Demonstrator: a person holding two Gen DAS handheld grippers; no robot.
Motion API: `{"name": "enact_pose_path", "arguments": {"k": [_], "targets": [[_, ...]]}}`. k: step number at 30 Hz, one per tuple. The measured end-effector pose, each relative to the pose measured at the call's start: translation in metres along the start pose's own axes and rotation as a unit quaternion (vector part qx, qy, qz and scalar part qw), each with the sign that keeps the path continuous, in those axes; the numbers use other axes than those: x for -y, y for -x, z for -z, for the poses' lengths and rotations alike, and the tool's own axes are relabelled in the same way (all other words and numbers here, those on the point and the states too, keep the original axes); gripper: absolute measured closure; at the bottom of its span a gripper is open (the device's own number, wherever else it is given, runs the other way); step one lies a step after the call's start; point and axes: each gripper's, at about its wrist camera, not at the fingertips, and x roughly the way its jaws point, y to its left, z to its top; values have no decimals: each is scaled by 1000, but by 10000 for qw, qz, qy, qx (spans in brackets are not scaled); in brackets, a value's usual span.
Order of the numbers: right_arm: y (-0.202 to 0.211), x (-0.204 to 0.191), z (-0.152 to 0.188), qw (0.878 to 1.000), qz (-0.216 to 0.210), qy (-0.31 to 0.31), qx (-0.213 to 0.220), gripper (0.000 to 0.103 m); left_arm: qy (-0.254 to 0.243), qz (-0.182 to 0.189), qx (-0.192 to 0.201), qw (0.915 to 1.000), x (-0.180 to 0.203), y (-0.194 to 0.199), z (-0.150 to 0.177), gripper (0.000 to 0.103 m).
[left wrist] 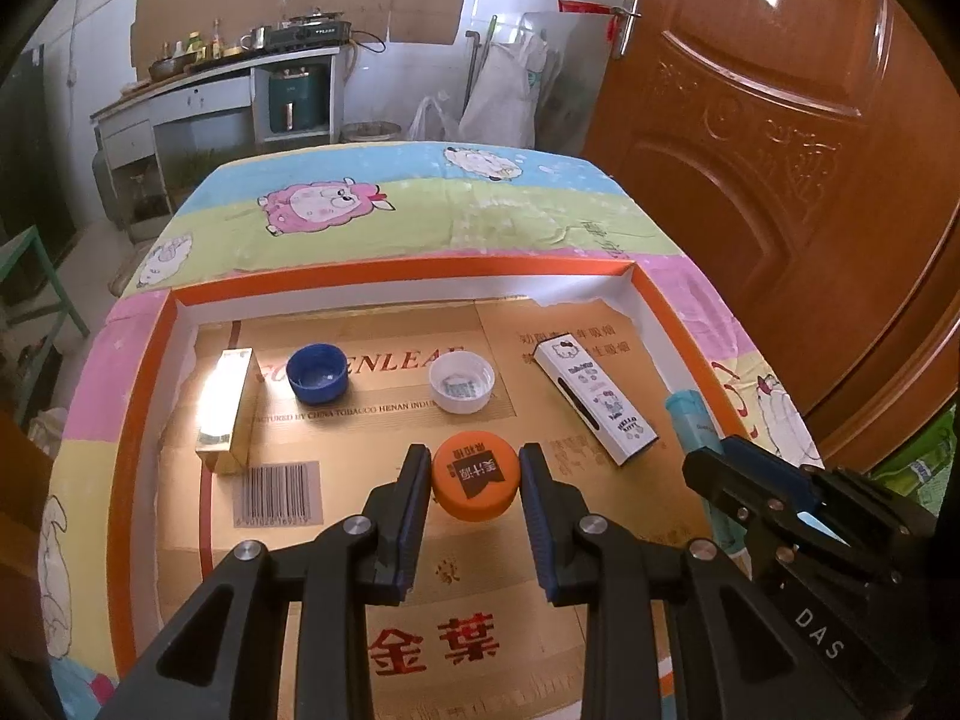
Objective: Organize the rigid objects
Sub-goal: 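Lower and open the right gripper releasing the lighter while the left releases the orange cap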
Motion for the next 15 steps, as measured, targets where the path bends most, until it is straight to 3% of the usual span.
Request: {"name": "enact_pose_path", "arguments": {"k": [15], "targets": [[-13,2,-2,9999,66,18,-133,80,30,-80,-201,9998,-4,-23,-3,72]]}}
